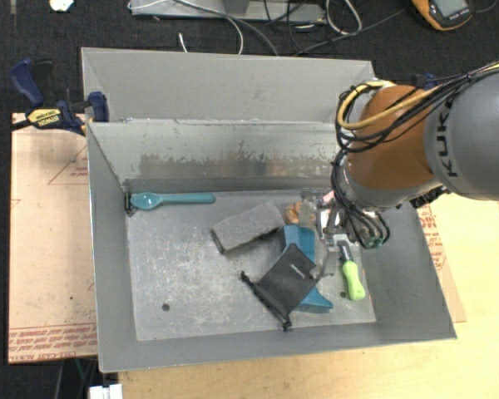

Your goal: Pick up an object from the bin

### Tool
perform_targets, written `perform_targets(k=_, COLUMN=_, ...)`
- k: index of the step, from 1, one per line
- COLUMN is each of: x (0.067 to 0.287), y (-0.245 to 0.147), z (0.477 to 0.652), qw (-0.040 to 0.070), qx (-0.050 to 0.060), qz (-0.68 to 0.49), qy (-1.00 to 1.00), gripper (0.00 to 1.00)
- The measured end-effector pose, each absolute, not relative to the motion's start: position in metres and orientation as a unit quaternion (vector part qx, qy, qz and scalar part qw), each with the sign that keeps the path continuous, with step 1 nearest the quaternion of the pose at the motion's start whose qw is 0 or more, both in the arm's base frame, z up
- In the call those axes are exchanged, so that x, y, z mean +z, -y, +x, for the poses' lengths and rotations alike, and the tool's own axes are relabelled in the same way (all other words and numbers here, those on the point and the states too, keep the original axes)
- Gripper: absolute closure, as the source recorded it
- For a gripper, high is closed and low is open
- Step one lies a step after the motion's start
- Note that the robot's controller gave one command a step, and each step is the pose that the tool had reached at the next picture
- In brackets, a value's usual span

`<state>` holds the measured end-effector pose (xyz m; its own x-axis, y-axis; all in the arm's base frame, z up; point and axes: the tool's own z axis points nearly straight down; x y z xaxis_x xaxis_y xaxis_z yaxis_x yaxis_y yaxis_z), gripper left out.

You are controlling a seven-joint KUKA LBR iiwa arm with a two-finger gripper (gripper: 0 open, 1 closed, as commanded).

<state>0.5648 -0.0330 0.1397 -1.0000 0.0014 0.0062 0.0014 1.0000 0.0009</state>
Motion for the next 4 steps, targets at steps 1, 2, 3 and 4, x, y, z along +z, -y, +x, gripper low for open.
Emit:
perform_targets(k=1, x=0.144, y=0.033, z=0.566, qw=0.0, qx=0.0, qz=0.0, qy=1.0, gripper=0.0)
perform_targets(k=2, x=0.105, y=0.001, z=0.603, qw=-0.001, qx=-0.001, qz=-0.024, qy=1.0, gripper=0.0)
perform_targets(k=3, x=0.085, y=-0.031, z=0.627, qw=-0.005, qx=0.0, qz=-0.017, qy=1.0, gripper=1.0)
perform_targets(k=4, x=0.084, y=-0.031, z=0.627, qw=-0.005, qx=0.0, qz=-0.017, qy=1.0, gripper=0.0)
